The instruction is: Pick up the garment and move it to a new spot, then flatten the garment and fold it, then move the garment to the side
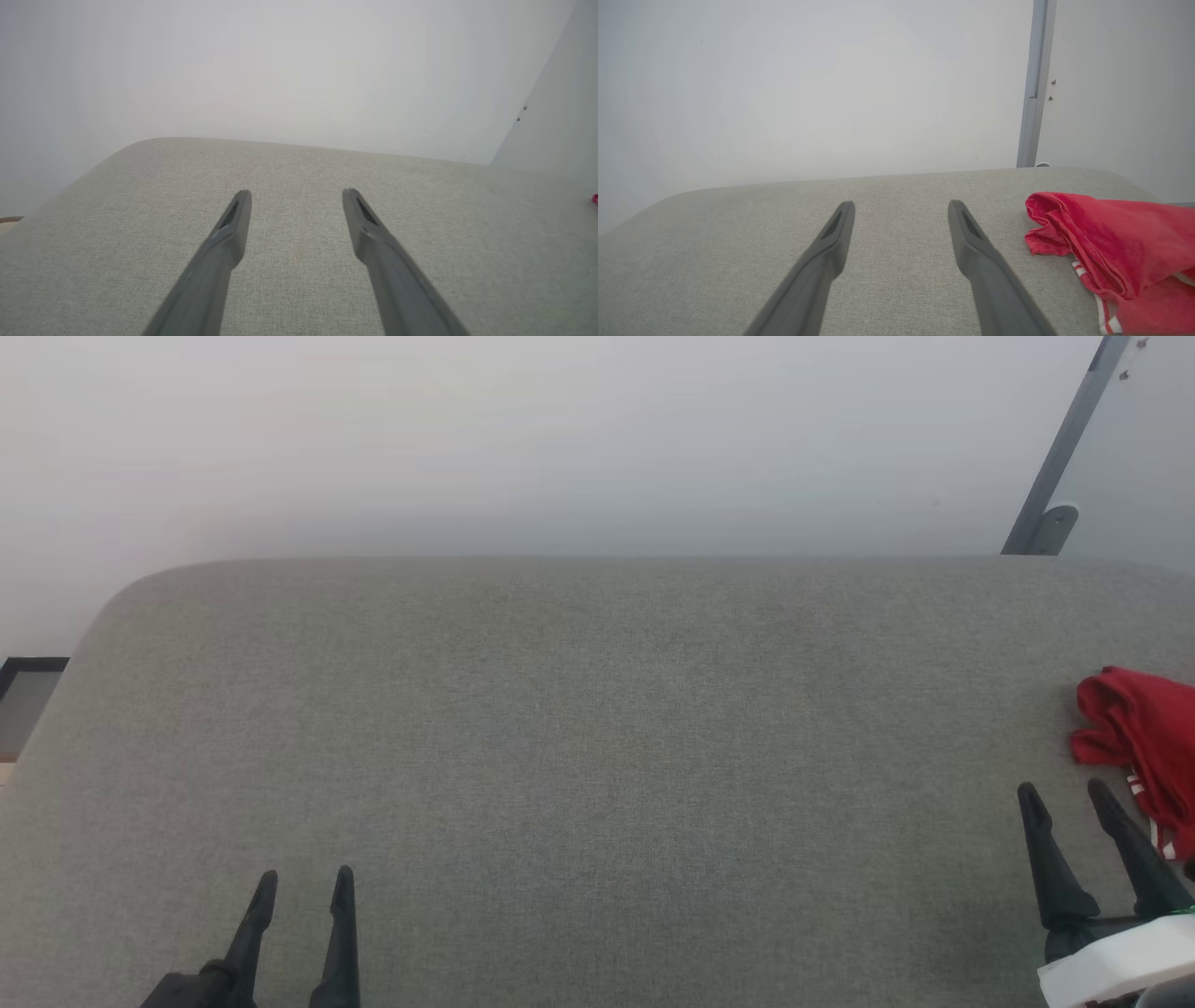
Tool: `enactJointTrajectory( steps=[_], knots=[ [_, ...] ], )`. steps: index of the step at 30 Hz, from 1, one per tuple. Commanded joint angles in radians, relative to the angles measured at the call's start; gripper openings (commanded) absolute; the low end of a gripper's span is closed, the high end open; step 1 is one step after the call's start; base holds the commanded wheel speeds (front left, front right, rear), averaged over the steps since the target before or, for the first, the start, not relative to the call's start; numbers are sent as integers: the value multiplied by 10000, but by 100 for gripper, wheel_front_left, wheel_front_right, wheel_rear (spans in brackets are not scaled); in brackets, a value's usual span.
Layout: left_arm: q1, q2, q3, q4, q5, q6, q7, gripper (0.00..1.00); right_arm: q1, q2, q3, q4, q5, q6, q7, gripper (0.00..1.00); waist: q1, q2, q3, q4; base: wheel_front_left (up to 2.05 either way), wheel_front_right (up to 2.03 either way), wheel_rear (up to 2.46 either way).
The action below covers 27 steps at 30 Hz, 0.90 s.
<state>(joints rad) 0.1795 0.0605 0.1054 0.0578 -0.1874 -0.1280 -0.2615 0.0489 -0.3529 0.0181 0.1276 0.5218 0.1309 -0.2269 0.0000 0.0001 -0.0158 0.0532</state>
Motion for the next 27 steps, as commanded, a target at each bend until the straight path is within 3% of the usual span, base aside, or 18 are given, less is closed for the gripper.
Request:
enactJointTrajectory(
  steps=[1,11,12,16,27],
  knots=[
    [-94,0,29,-26,6,-25,-44,100,81,44,-12,-82,-5,-4,31,100,0,-1,12,-1,0,0,0],
    [-205,-45,102,-99,149,-25,-44,100,-32,47,142,-7,129,-4,13,100,0,-1,118,-21,0,0,0],
    [-40,-54,24,66,87,0,12,0,37,106,136,117,78,0,4,0,0,-1,119,-20,0,0,0],
    [26,-107,-19,395,-81,2,83,0,186,369,193,403,196,0,39,0,0,-1,120,-24,0,0,0],
    [-426,-65,-51,616,-2248,-3,596,0,-96,751,-24,507,1812,0,532,0,0,-1,126,-69,0,0,0]
  ],
)
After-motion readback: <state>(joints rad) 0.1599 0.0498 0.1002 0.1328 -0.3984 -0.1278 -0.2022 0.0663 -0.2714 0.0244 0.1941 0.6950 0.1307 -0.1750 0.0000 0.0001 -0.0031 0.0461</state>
